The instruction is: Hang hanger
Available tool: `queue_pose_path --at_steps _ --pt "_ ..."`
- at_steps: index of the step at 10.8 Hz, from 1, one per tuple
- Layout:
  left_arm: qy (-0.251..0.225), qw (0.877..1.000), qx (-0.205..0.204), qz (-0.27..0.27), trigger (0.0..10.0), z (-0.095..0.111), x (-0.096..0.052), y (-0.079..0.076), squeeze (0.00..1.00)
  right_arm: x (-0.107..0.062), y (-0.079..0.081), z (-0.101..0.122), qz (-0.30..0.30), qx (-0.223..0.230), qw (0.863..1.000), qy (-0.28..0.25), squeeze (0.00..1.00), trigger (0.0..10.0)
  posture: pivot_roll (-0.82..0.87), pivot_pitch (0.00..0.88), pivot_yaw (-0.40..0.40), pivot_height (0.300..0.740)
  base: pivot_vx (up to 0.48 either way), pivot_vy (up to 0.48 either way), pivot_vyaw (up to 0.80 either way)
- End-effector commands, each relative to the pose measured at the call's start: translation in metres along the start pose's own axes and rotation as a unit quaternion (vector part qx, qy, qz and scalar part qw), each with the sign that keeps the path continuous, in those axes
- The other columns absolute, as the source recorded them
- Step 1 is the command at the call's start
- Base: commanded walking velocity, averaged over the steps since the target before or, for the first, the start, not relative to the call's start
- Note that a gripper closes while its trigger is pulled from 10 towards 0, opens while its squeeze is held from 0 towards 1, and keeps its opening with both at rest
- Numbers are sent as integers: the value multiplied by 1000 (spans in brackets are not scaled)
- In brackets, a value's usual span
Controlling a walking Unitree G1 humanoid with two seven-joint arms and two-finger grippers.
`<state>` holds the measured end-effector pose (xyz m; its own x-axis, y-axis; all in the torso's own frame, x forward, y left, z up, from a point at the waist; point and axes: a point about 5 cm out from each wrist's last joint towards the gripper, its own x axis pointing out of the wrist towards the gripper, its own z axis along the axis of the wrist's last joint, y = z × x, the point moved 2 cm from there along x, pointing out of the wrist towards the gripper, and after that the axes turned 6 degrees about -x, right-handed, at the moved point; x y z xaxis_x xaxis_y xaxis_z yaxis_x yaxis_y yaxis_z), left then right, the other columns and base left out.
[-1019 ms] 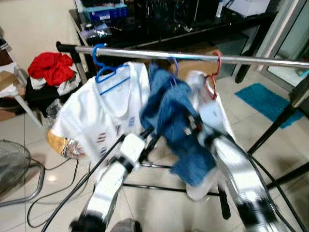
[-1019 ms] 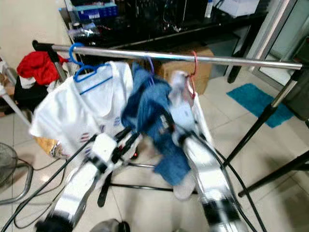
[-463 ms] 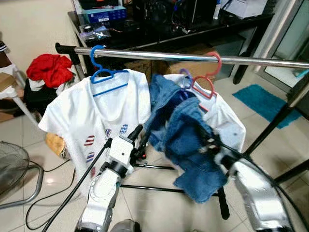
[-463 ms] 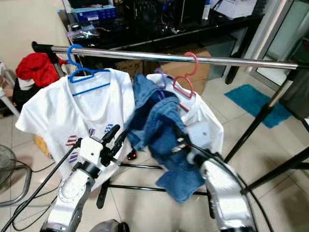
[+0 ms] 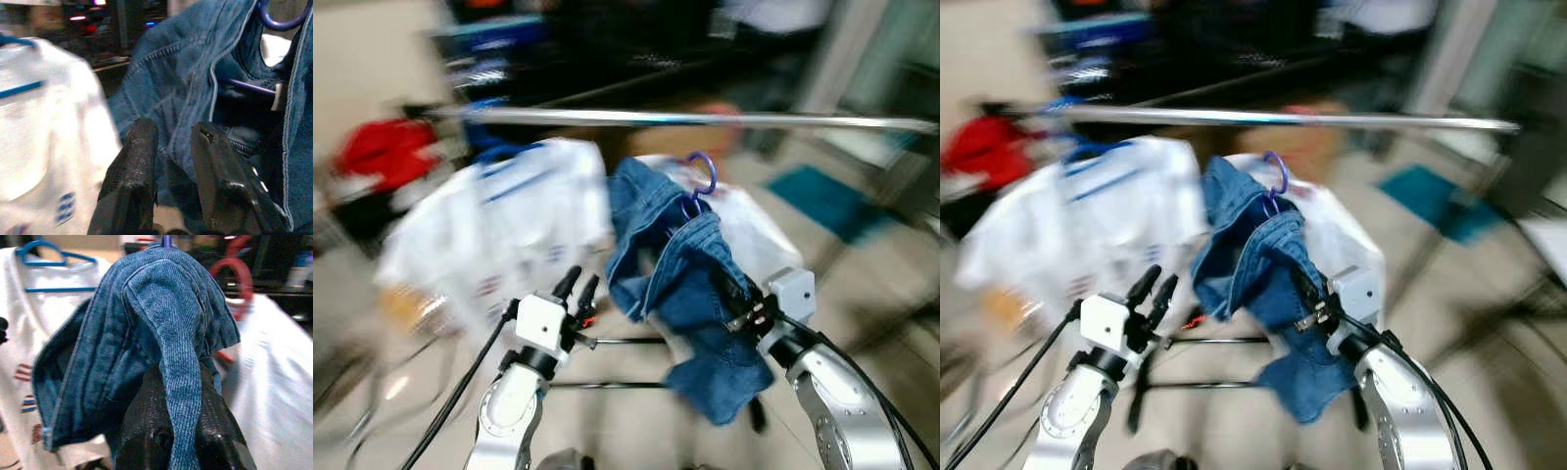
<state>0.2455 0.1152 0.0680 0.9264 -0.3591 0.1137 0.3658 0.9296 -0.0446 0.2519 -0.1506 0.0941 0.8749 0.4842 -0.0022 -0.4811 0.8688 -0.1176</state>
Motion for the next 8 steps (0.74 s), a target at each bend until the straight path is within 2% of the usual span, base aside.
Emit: queue_pose_path --at_steps 1,3,5,6,8 --pt "0 1000 3 -6 10000 2 2 -1 0 0 -2 18 -1 -12 999 -43 0 10000 -19 0 38 736 0 0 -788" --pt "5 1000 20 -14 10000 4 5 0 0 -2 0 17 13 -15 999 -43 0 10000 -16 0 34 736 0 -480 -788" --pt "6 1000 13 -15 10000 2 6 -3 0 1 1 16 25 -21 999 -43 0 10000 -22 0 31 736 0 0 -784" --pt "7 1000 6 -20 10000 1 7 -5 0 1 2 17 28 -23 998 -45 0 10000 -31 0 33 736 0 -480 -775" --pt "5 1000 -8 -27 10000 2 10 -10 0 -3 1 16 27 -26 998 -41 0 10000 -50 0 44 736 0 0 -781"
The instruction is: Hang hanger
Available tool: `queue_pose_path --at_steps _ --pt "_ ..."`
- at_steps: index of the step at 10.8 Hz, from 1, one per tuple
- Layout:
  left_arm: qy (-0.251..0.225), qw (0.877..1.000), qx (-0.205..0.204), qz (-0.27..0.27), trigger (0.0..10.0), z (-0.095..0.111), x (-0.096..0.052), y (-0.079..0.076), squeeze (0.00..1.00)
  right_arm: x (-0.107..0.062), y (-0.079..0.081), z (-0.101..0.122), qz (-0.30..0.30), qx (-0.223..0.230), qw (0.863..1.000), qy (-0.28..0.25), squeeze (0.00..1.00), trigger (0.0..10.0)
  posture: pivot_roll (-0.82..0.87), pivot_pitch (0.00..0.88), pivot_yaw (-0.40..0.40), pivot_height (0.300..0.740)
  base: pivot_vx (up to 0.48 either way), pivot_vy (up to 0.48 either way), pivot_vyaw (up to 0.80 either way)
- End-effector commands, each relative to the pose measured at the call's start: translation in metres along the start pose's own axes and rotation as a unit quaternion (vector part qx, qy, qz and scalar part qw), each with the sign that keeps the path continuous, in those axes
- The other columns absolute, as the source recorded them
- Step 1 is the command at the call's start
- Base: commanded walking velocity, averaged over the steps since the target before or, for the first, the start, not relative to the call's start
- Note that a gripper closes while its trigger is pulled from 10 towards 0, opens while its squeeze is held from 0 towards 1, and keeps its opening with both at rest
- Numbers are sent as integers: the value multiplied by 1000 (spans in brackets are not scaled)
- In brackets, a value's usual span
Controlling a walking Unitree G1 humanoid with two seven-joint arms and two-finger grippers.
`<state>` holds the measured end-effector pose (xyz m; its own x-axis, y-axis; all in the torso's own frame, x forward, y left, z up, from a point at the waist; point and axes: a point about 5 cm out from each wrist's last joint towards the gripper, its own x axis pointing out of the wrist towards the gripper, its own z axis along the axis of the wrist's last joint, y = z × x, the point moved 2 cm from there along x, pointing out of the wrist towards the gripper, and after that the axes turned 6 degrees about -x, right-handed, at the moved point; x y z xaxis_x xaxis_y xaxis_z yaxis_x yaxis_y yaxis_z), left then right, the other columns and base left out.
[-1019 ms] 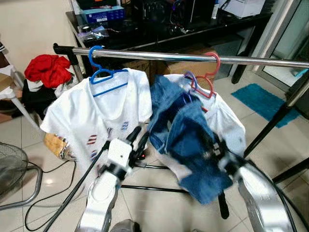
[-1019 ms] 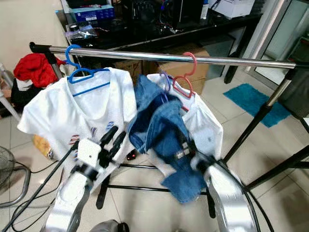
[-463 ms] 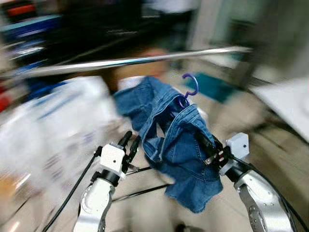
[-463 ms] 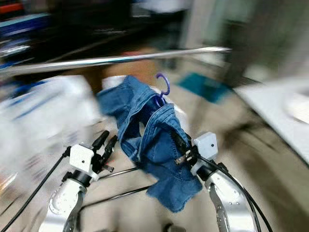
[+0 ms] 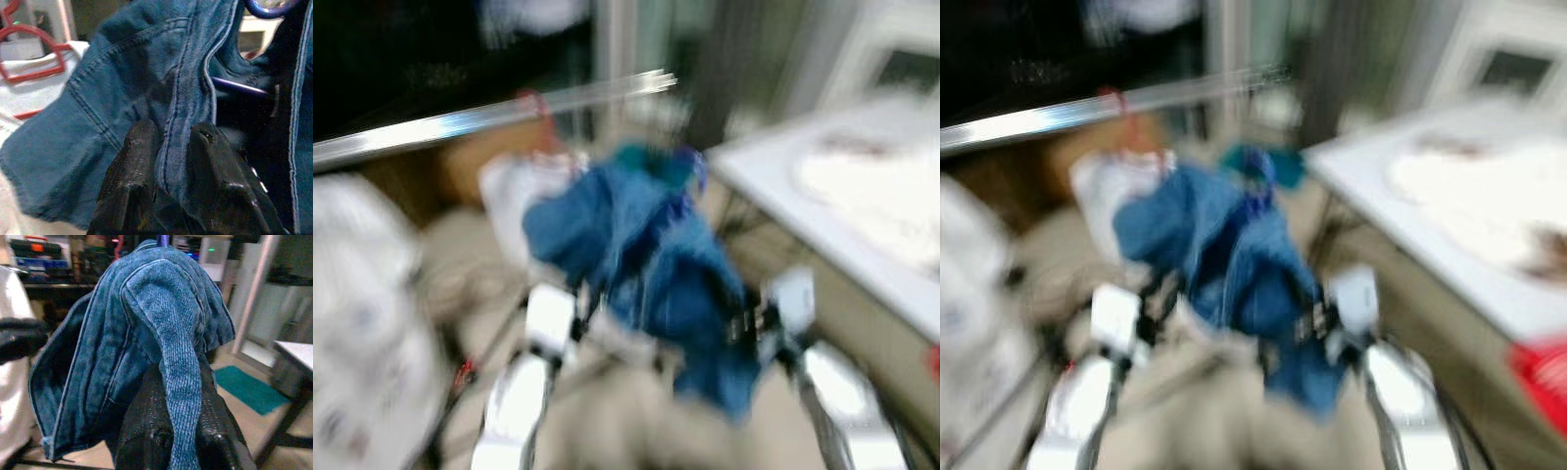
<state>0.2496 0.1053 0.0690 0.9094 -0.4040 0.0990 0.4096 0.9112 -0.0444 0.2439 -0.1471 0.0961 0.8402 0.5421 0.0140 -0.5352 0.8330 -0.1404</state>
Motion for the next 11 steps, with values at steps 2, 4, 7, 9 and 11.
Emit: queue_pose_path --at_steps 2,4,7,9,11 --pt "5 999 -13 -32 10000 -2 7 -11 0 -3 -3 15 -20 -21 999 -32 0 10000 -102 0 73 736 0 0 -766" --pt "1 998 -12 -59 10000 2 19 -15 0 -10 -6 14 -47 -21 998 -32 0 10000 -143 0 105 736 0 0 -763" --pt "-7 998 -7 -57 10000 5 24 -12 0 9 -9 36 -49 -32 995 -75 0 10000 -127 0 97 736 0 0 -760" --pt "-13 999 -7 -49 10000 6 22 -12 0 25 -12 55 -34 -32 993 -109 0 10000 -93 0 83 736 0 0 -756" --pt "-13 999 -6 -38 10000 5 20 -8 0 36 -10 67 -17 -34 991 -129 0 10000 -80 0 74 736 0 0 -756"
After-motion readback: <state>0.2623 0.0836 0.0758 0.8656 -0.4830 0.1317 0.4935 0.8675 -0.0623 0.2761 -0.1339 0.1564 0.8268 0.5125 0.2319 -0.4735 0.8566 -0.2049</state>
